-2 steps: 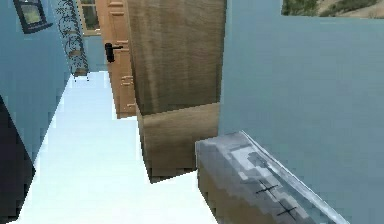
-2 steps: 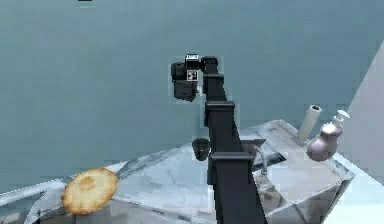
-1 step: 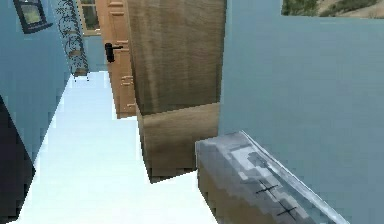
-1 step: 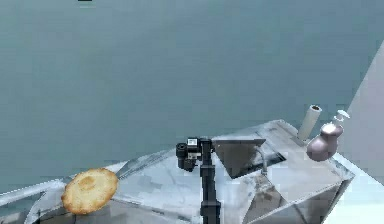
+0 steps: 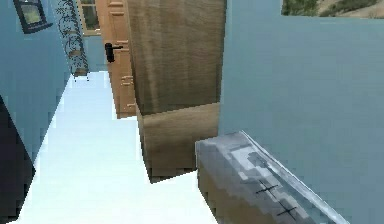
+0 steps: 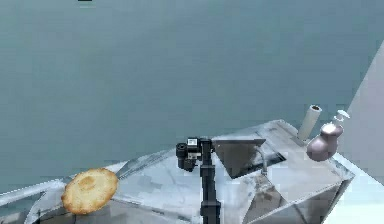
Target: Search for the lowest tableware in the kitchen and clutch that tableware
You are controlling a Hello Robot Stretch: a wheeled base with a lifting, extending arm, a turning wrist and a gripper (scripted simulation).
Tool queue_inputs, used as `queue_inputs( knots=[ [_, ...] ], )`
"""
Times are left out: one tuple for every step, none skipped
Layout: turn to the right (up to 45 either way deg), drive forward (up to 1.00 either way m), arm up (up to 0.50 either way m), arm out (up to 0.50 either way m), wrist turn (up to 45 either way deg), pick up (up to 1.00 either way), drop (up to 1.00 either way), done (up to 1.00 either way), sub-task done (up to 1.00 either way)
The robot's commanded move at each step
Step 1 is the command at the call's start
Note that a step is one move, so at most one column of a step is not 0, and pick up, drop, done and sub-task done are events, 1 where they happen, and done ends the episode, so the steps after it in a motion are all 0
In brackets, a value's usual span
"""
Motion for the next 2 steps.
queue_inputs(
  knots=[
    [0.0,0.0,0.1,0.0,0.0,0.0,0.0,0.0,0.0],
    [0.0,0.0,0.0,0.0,0.0,0.0,0.0,1.0,0.0]
  ],
)
